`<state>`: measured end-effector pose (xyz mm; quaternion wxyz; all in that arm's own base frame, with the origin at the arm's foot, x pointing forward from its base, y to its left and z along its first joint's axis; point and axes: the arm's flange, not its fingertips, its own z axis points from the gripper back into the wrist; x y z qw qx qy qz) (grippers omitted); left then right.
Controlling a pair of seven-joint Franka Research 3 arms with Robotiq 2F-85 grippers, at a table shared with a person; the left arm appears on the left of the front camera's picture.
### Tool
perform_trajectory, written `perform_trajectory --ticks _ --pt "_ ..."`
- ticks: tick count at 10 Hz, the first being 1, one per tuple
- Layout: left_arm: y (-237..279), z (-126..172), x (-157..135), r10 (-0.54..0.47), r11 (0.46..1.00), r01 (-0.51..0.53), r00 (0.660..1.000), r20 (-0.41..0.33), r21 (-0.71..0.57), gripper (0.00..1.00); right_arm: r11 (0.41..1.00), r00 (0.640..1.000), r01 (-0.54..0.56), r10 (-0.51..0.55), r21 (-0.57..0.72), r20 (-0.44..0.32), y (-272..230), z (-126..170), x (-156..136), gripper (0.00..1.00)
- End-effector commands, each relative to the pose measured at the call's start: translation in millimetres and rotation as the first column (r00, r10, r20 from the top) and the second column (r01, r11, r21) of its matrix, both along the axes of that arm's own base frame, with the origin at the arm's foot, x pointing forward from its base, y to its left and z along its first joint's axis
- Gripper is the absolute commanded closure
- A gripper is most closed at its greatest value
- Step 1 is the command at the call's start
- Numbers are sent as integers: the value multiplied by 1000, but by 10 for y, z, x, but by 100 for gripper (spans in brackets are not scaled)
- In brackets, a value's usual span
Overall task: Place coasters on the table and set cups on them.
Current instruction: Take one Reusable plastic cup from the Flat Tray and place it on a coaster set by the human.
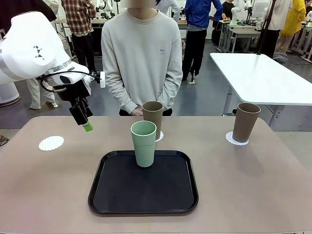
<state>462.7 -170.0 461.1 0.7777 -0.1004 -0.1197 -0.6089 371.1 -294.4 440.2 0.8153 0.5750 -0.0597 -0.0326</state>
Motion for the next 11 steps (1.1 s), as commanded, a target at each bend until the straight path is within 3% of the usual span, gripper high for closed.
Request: perform_trajectory --ticks 1,2,3,5,6,8,10,11 --pt "-3 -59 75 -78 924 59 996 -36 -377 0 1000 1000 3 -3 1 -1 0 5 -7 0" --pt "-5 -130 112 -130 850 110 992 -3 -516 0 1000 1000 3 -3 1 -1 0 5 -7 0" --pt "-35 -258 98 -156 802 168 985 70 -573 0 1000 1000 3 -3 1 -1 0 5 -7 0" --pt "-30 -496 122 -215 754 291 956 198 -588 0 1000 1000 3 -3 1 -1 0 5 -7 0" --pt "-10 -654 140 -233 703 326 945 229 -632 0 1000 1000 3 -3 1 -1 0 5 -7 0" --pt "-4 -928 108 -197 603 286 958 209 -744 0 1000 1000 3 -3 1 -1 0 5 -7 0" --pt "22 -1105 76 -145 566 215 976 161 -796 0 1000 1000 3 -3 1 -1 0 5 -7 0" --pt "18 -1215 49 -125 574 197 980 153 -794 0 1000 1000 3 -3 1 -1 0 5 -7 0"
